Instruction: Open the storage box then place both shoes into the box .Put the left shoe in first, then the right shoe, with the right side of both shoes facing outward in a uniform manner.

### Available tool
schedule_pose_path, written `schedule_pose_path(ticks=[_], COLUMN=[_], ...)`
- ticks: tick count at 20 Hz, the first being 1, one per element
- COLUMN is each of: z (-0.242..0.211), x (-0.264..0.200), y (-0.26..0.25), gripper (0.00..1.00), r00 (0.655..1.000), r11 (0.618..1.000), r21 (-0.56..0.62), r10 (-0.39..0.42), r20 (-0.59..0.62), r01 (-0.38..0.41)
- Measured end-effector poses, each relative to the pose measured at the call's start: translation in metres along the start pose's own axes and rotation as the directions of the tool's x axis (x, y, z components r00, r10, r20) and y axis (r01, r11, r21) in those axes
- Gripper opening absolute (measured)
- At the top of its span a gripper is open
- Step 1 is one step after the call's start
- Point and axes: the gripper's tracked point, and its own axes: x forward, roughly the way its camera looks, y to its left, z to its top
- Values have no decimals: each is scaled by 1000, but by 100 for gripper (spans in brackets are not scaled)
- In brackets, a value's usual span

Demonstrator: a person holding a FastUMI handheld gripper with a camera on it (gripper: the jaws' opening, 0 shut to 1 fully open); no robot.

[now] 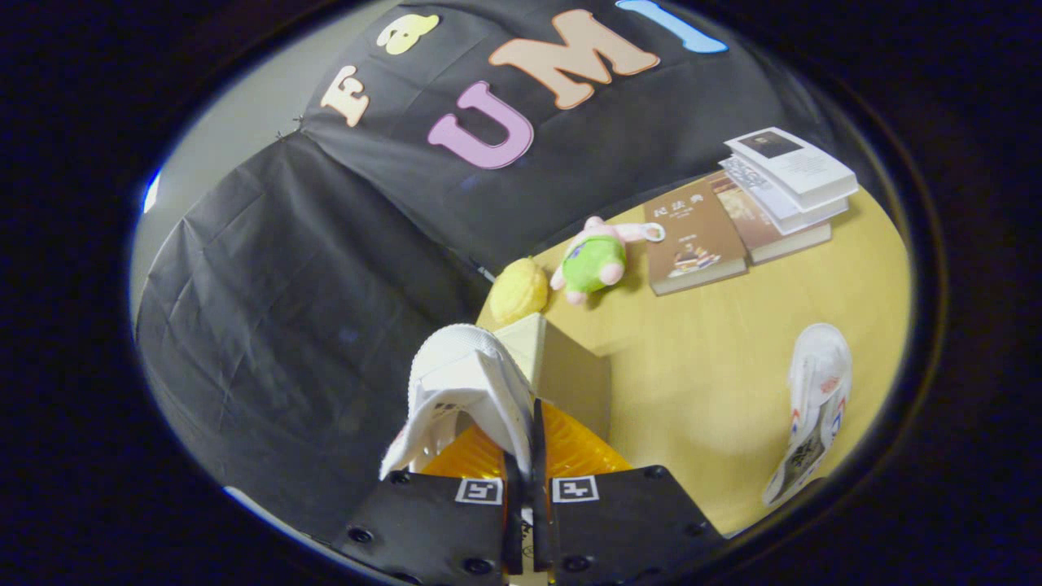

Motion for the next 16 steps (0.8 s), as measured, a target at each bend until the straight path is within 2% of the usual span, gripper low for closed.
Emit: schedule_pose_path(ticks=[3, 6, 12, 16], z=[-11, -21, -34, -50], x=[23, 57, 126, 158], y=[34, 52, 34, 26], gripper=[8, 8, 8, 8], r00=[998, 994, 970, 943], r11=[999, 999, 977, 949], r21=[24, 38, 73, 125], r10=[22, -6, -187, -260], r20=[-52, -106, -157, -206], r01=[-21, 10, 200, 289])
